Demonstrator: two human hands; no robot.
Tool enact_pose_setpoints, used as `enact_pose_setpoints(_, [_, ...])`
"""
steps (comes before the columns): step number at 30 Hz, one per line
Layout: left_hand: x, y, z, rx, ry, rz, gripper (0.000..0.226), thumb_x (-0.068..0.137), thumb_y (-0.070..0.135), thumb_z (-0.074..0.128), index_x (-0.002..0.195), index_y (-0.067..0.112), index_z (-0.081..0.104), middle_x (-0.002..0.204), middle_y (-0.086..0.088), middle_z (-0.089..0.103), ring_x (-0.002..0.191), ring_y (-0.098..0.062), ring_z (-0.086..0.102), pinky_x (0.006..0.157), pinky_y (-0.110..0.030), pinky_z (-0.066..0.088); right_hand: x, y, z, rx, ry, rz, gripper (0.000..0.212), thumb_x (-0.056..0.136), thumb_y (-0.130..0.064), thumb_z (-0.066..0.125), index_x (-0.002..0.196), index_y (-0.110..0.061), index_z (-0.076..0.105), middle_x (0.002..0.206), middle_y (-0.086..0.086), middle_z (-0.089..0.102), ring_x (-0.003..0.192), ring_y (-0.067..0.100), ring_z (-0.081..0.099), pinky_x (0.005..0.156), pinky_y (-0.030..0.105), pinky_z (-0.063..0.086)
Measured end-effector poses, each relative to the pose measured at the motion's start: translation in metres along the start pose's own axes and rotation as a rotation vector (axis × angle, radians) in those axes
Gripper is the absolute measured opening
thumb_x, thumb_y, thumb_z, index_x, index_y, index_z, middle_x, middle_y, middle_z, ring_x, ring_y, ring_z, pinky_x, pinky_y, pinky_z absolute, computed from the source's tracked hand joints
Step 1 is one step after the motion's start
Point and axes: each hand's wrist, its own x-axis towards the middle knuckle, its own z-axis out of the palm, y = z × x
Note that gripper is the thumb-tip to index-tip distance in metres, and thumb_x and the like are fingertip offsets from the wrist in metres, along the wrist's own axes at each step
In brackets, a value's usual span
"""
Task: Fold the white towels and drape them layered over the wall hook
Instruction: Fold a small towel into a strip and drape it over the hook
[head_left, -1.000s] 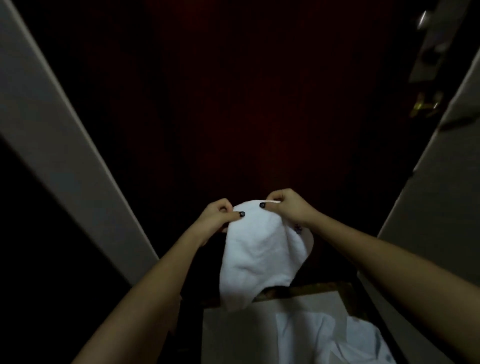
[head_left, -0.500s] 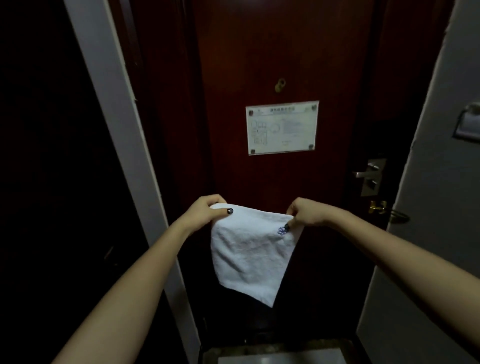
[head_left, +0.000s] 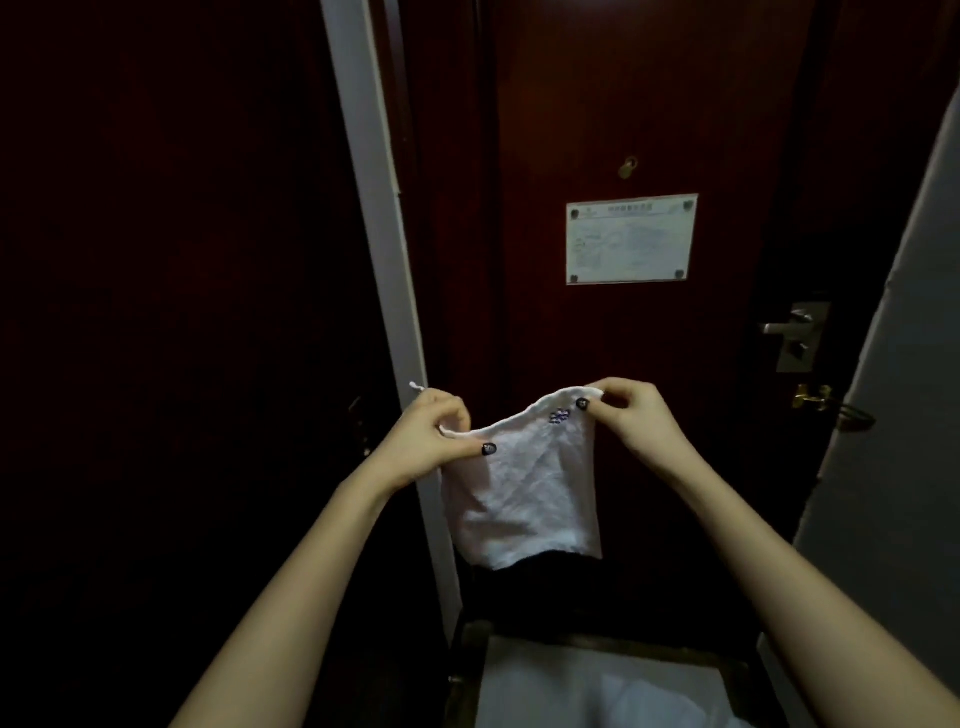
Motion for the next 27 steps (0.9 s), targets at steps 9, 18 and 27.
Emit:
enact_pose_setpoints(9, [-0.162,0.068,-0.020,-0.124,0.024,-0.083,0.041,0.074,0.012,0.078,0.051,0.019,0.045,0.081,0.009,0.052,0.080,-0.005,0.052,0.084,-0.017,0.040,-0.105,-0.051,0.060,0.299,-0.372,-0.004,0.017,0.095,-0.001,0.057,0.108,0.000,0.068,0.107,0.007,0.068,0.096,0.003,0.064,0.088,0.017,0.048])
enact_pose_setpoints(18, [-0.277,0.146,-0.042,-0.215,-0.053,-0.248,0.038,0.080,0.007,0.069,0.055,0.015,0.042,0.090,0.003,0.060,0.086,-0.002,0.055,0.082,-0.014,0.042,-0.168,-0.098,0.110,0.747,-0.919,0.203,0.009,0.087,-0.015,0.061,0.087,-0.013,0.070,0.092,0.003,0.069,0.082,0.016,0.067,0.071,0.026,0.053])
enact_pose_setpoints(27, [-0.416,0.184,-0.047,-0.237,0.395,-0.349,0.030,0.076,0.016,0.071,0.057,0.016,0.048,0.127,0.011,0.061,0.114,-0.012,0.059,0.090,-0.028,0.050,-0.243,-0.158,0.138,0.807,-0.792,0.121,0.016,0.091,-0.011,0.062,0.079,-0.006,0.072,0.072,0.008,0.068,0.063,0.018,0.065,0.058,0.026,0.053])
